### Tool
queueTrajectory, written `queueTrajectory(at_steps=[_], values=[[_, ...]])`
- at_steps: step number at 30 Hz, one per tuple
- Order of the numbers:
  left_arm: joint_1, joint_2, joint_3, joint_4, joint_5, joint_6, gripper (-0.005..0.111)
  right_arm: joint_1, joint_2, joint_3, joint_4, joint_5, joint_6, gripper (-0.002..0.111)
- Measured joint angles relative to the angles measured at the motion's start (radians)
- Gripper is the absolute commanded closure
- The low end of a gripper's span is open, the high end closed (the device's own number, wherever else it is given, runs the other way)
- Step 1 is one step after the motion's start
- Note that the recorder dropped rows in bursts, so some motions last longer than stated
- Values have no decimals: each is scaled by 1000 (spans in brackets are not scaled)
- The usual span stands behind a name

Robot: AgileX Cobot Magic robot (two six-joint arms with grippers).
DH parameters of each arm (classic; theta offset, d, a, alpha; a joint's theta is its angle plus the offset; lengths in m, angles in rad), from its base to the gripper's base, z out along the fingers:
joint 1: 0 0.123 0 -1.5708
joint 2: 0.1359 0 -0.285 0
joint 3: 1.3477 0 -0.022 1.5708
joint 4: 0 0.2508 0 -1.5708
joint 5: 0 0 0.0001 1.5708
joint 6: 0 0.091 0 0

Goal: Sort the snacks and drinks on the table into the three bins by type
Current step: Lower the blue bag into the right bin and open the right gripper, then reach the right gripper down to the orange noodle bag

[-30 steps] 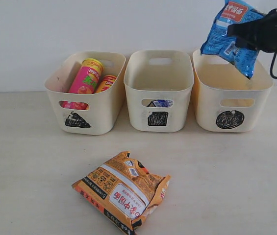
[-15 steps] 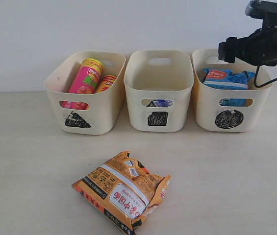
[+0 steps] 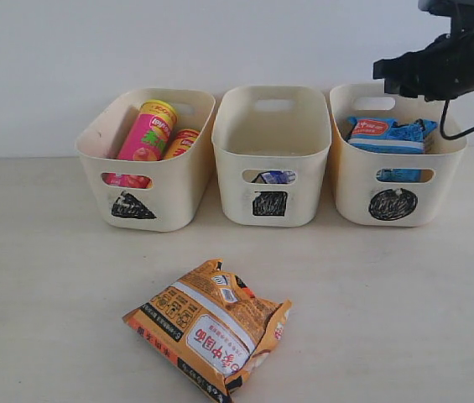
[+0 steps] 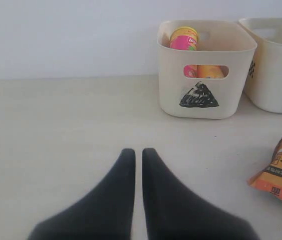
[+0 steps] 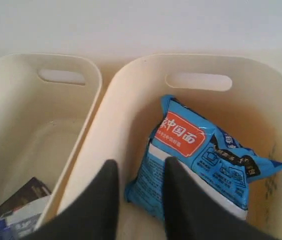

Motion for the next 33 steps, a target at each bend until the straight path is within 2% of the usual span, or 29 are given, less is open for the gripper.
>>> queueTrajectory(at_steps=[10,13,18,26,33], values=[[0,0,0,0,0,0,103,0,-140,-2,-213,299,29,108],[0,0,0,0,0,0,103,0,-191,-2,-323,448,144,108],[0,0,0,0,0,0,103,16,-235,1,-366,716,221,108],[0,0,0,0,0,0,103,173,-313,195,-345,743,233,108],[0,0,0,0,0,0,103,283,-313,273,-329,763,233,108]])
